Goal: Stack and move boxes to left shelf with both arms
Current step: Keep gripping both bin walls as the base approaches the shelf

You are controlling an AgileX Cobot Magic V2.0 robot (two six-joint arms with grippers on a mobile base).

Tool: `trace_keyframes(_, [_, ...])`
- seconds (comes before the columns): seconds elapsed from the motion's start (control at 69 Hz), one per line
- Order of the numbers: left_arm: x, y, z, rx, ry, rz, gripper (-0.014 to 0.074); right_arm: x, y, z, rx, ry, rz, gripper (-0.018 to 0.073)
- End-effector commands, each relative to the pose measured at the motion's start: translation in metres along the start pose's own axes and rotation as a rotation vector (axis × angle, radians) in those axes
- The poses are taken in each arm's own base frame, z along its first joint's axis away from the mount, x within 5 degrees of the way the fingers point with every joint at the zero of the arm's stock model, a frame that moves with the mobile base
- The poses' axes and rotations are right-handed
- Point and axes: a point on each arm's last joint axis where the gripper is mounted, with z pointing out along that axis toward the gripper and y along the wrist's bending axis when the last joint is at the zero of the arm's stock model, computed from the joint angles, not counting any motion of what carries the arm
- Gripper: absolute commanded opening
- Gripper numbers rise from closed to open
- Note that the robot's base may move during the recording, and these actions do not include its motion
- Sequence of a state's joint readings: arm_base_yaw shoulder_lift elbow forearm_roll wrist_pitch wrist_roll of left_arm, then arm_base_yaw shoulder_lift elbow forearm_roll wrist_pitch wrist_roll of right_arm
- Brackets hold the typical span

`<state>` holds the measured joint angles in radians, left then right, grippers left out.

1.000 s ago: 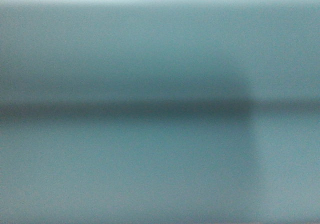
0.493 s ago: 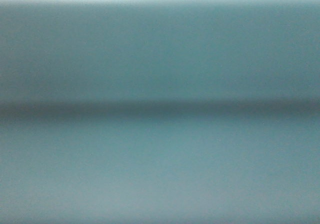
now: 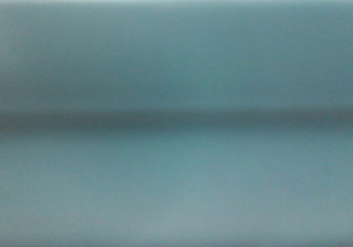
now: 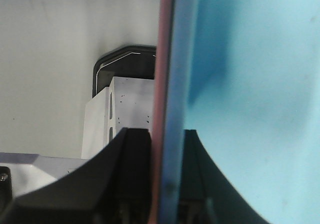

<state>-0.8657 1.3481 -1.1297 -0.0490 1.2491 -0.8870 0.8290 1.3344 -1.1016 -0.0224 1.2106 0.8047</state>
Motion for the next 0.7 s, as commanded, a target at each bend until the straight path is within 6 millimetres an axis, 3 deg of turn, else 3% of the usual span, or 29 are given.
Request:
trace_keyframes(0.0, [0.0089, 0.0039, -0.0186, -0.001, 0.03, -0.005, -0.001, -0.0003, -0.0005, -0.0169, -0.029, -0.042, -0.011, 0.0057])
trace_keyframes(0.681, [0.0089, 0.0039, -0.0186, -0.001, 0.03, -0.005, -0.001, -0.0003, -0.0005, -0.0169, -0.029, -0.042, -0.011, 0.0057])
